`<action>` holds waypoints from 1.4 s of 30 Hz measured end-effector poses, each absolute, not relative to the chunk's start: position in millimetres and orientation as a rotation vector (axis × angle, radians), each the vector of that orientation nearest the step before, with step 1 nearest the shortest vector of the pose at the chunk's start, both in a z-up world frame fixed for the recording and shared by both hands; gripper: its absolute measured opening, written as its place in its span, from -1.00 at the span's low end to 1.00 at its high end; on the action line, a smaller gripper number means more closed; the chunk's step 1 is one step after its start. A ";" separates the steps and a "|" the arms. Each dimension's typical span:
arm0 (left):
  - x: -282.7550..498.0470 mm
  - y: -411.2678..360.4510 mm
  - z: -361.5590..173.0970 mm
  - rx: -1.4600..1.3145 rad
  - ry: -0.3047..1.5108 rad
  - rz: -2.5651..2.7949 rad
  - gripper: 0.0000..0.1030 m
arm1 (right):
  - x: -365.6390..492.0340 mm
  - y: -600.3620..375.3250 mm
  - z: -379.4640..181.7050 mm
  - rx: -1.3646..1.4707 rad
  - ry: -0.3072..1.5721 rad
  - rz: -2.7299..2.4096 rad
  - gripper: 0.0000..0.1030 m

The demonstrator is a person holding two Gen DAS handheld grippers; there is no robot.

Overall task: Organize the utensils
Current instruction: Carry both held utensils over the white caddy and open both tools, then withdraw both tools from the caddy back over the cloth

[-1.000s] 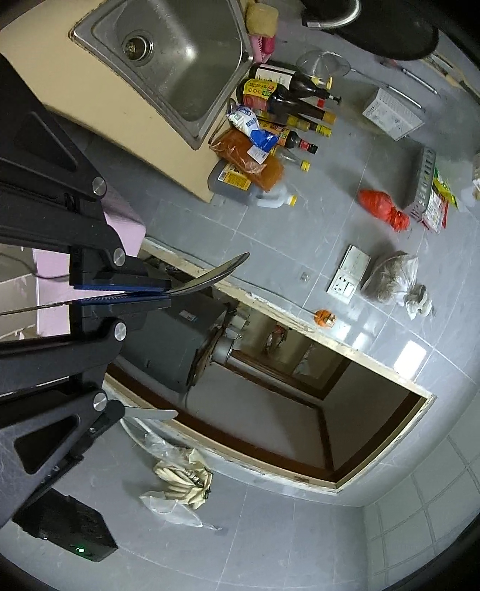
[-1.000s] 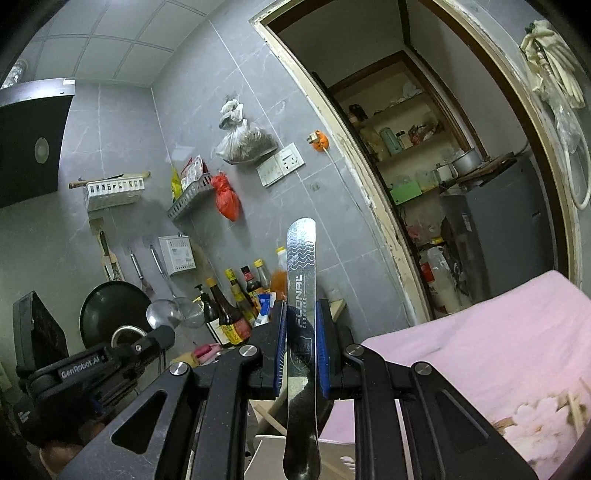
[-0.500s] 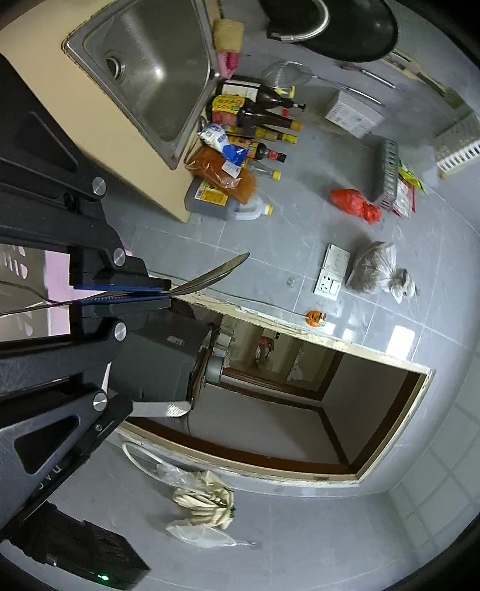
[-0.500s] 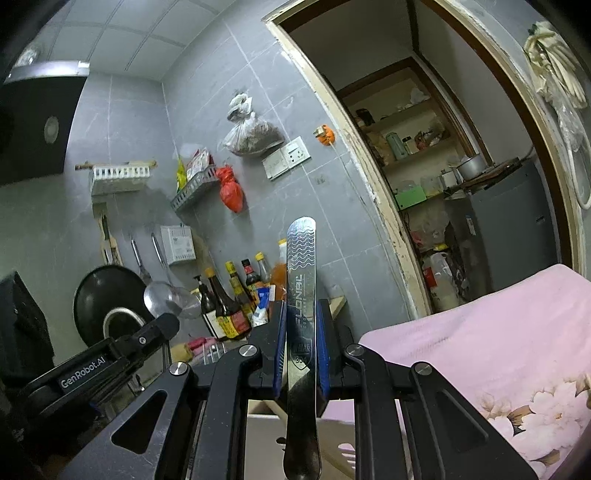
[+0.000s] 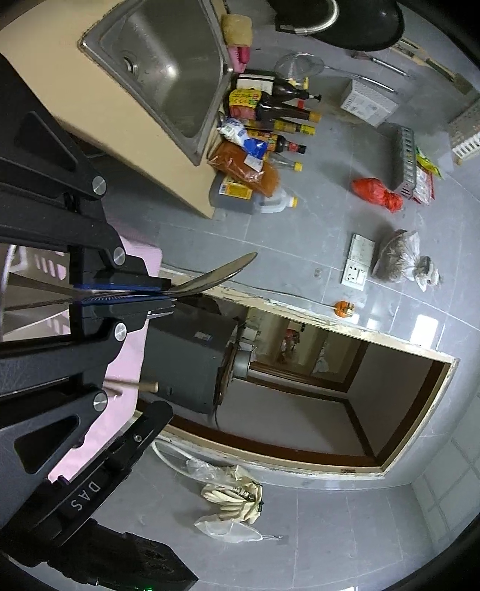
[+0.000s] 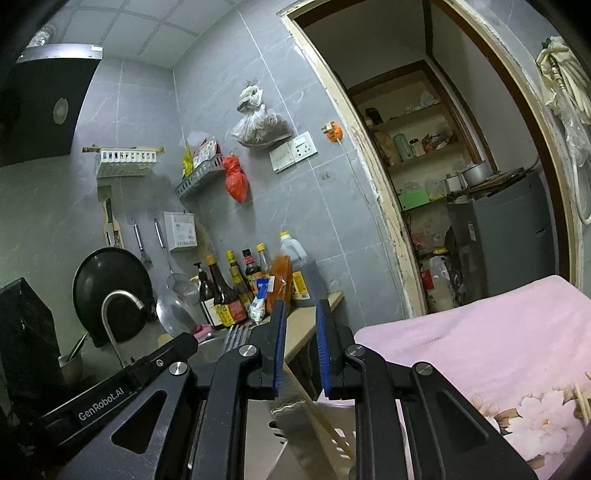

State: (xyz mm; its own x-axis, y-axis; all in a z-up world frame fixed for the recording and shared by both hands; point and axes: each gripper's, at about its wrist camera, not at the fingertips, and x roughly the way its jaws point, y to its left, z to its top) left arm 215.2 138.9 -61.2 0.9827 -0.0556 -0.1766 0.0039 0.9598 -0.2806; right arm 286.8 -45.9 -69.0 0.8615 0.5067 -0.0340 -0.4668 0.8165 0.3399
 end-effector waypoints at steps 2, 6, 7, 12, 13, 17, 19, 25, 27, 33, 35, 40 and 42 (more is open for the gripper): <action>214.9 139.5 -59.3 -0.286 0.207 -0.029 -0.92 | 285.1 -49.5 -65.5 0.321 0.132 0.517 -0.72; 213.7 136.6 -53.0 -0.274 0.245 -0.032 -0.42 | 281.8 -61.5 -55.1 0.309 0.159 0.496 -0.58; 212.8 135.4 -50.4 -0.274 0.252 -0.036 -0.23 | 280.9 -64.3 -51.9 0.309 0.161 0.492 -0.41; 211.4 127.4 -41.4 -0.290 0.307 -0.035 0.02 | 272.2 -88.9 -33.6 0.298 0.184 0.453 -0.31; 210.0 122.8 -38.2 -0.287 0.320 -0.030 0.03 | 271.1 -93.4 -29.5 0.296 0.188 0.443 -0.29; 201.6 102.6 -23.9 -0.273 0.327 -0.027 0.56 | 258.0 -122.2 -9.9 0.268 0.186 0.388 0.17; 198.7 92.2 -17.4 -0.272 0.327 -0.026 0.77 | 250.2 -138.1 -0.3 0.247 0.186 0.351 0.39; 194.2 48.5 -1.1 -0.196 0.322 -0.003 0.99 | 224.6 -186.6 22.1 0.166 0.171 0.238 0.82; 193.8 33.1 1.7 -0.167 0.321 0.000 0.99 | 218.6 -199.7 27.5 0.137 0.171 0.206 0.98; 194.2 -9.9 3.3 -0.083 0.312 -0.015 0.99 | 207.5 -243.0 30.8 0.084 0.201 0.148 0.98; 195.9 -24.2 -2.2 -0.069 0.326 -0.017 0.99 | 205.7 -256.7 27.9 0.081 0.206 0.134 0.98; 199.4 -51.7 -17.3 -0.058 0.349 -0.016 0.99 | 210.8 -287.7 12.2 0.089 0.228 0.119 0.98; 200.6 -62.8 -25.3 -0.053 0.361 -0.018 0.99 | 216.0 -299.6 2.5 0.097 0.241 0.124 0.98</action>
State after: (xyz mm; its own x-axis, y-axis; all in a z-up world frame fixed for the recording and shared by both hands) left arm 200.6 -62.8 -25.3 0.9355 -0.0269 -0.3522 0.0080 0.9985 -0.0551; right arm 216.0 -299.6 2.5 0.9637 0.1336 -0.2313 -0.1105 0.9877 0.1103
